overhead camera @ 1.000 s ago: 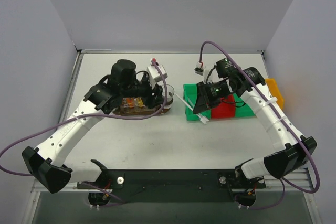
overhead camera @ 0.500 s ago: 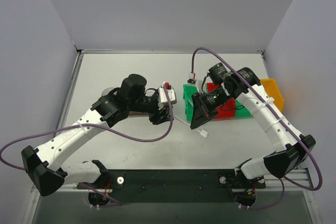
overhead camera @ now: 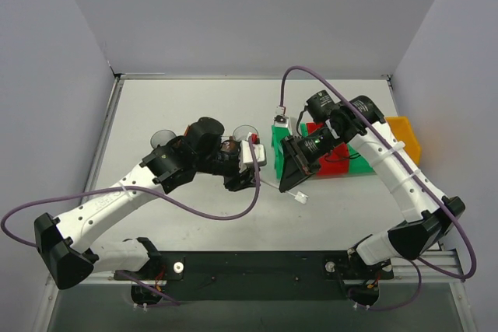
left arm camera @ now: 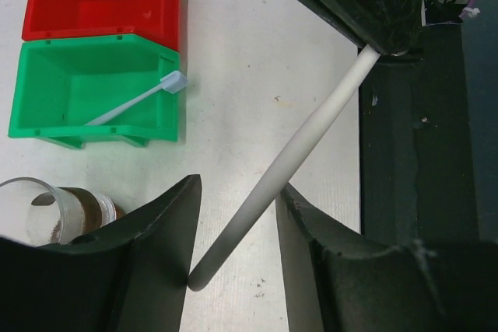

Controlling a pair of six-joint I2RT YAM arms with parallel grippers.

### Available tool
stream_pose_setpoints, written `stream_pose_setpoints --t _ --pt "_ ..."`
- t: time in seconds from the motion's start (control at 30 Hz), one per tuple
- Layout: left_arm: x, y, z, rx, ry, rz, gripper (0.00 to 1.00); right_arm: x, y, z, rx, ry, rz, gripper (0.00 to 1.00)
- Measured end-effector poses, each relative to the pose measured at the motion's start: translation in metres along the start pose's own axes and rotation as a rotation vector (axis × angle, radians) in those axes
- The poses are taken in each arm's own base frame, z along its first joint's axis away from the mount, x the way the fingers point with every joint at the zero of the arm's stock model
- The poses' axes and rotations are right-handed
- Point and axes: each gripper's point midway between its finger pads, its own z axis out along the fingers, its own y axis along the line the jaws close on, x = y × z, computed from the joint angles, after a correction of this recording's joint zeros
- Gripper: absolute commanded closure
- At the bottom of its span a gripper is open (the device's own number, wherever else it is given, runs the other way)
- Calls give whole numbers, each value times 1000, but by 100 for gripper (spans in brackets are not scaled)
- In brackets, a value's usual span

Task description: Prepare toiletry sets of a toothbrush and toothpaste on the tray

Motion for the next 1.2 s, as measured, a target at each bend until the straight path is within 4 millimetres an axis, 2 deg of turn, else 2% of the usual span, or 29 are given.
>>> stream_pose_setpoints --t 0.1,0.23,0.33,0.37,0.47,0.5,0.57,0.6,0.7,0.8,0.87,0.93,1.03,1.13,1.2 --pt "0 0 0 -3 2 1 56 -1 1 2 -10 14 6 100" --pt "8 -10 1 21 39 10 67 0 -1 3 -8 25 20 100" --pt "15 -22 2 51 73 24 78 -2 -1 3 -5 26 22 100" --pt "18 -27 1 65 90 35 86 -3 -1 3 -4 24 21 100" --pt "23 -37 0 83 118 50 96 -7 -1 3 -5 23 22 100" --pt "22 -37 -1 79 119 60 100 -7 -1 4 -8 28 28 95" --pt "23 -36 -3 67 122 63 100 -9 -1 4 -13 31 32 84" --pt "23 -35 -3 62 124 63 100 -11 -2 5 -13 32 36 72" --pt "20 -30 -2 36 116 65 100 -17 -2 6 -16 29 52 55" --pt "19 -25 -1 7 103 54 100 -26 -2 6 -16 2 56 46" --pt "21 -21 0 -18 83 17 100 -35 -3 2 -16 -38 67 44" --pt "24 -16 1 -37 67 -26 100 -50 -8 -6 -10 -113 86 42" --pt "30 -5 -1 -67 40 -138 100 -79 -20 -33 16 -286 116 41" --pt "26 10 -5 -95 -12 -246 100 -101 -27 -71 62 -479 120 40" --pt "20 17 -9 -100 -55 -305 100 -110 -25 -91 99 -577 97 40"
